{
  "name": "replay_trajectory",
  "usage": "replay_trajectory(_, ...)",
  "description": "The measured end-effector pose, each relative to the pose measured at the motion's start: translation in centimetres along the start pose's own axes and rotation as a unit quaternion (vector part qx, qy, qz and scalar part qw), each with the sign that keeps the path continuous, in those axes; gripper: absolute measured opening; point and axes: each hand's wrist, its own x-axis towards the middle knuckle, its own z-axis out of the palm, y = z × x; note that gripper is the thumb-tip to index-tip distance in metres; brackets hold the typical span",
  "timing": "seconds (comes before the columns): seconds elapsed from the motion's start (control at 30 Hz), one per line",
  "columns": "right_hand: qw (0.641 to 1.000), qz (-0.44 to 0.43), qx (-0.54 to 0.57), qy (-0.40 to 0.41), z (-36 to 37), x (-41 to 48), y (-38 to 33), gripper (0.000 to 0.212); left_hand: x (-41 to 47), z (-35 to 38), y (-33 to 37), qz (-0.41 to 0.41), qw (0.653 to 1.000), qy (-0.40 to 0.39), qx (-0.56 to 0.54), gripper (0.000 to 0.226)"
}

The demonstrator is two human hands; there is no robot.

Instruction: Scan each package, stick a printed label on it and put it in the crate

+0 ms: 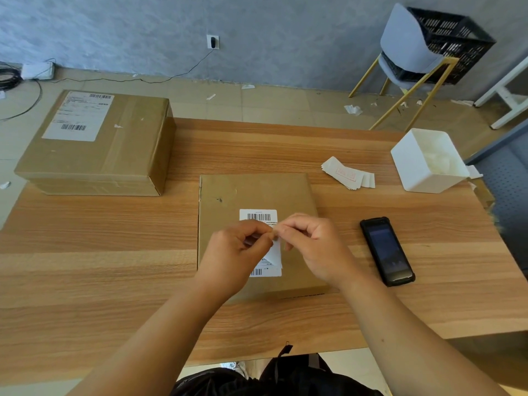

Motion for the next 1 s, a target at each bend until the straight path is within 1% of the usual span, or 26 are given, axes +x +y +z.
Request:
replay_trajectory(0.13,0.995,0.026,0.011,0.099,-0.6,0.0,0.8,0.025,0.8,1.2,0.1,-0.046,0.998,0.007,-0.044,0.019)
replay_trajectory(0.2,0.987,0.049,0.038,0.146,-1.4,0.1,1.4,0.023,1.3,2.0,0.3,-0.08,0.994,0.018,-0.076,0.021)
replay_trajectory(0.3,0.975,0.082,0.067,0.194,-3.4,0.1,2.4,0.021,2.3,3.4,1.0,-0.12,0.983,0.033,-0.134,0.03)
replay_trajectory(0.4,0.957,0.125,0.099,0.242,-5.7,0.0,3.8,0.025,3.5,5.1,1.5,-0.148,0.975,0.061,-0.156,0.034)
replay_trajectory(0.5,0.929,0.17,0.132,0.302,-8.8,-0.1,5.6,0.027,5.0,7.5,1.6,-0.16,0.975,0.099,-0.116,0.024)
replay_trajectory(0.57,0.913,0.193,0.136,0.333,-11.3,-0.1,6.9,0.023,6.1,9.2,1.7,-0.165,0.978,0.112,-0.067,0.013)
replay_trajectory(0.67,0.899,0.209,0.12,0.366,-15.8,-0.5,8.7,0.022,7.7,11.8,2.1,-0.17,0.977,0.128,-0.014,0.015)
replay_trajectory(0.83,0.896,0.206,0.031,0.393,-24.3,-1.4,11.1,0.021,10.8,17.1,4.4,-0.17,0.975,0.129,0.054,0.015)
replay_trajectory(0.9,0.9,0.195,-0.005,0.389,-27.8,-1.6,12.0,0.019,12.3,19.5,5.3,-0.162,0.977,0.111,0.089,0.014)
replay_trajectory(1.0,0.907,0.184,-0.071,0.372,-32.5,-1.6,13.4,0.02,14.7,23.4,6.7,-0.124,0.981,0.076,0.132,0.015)
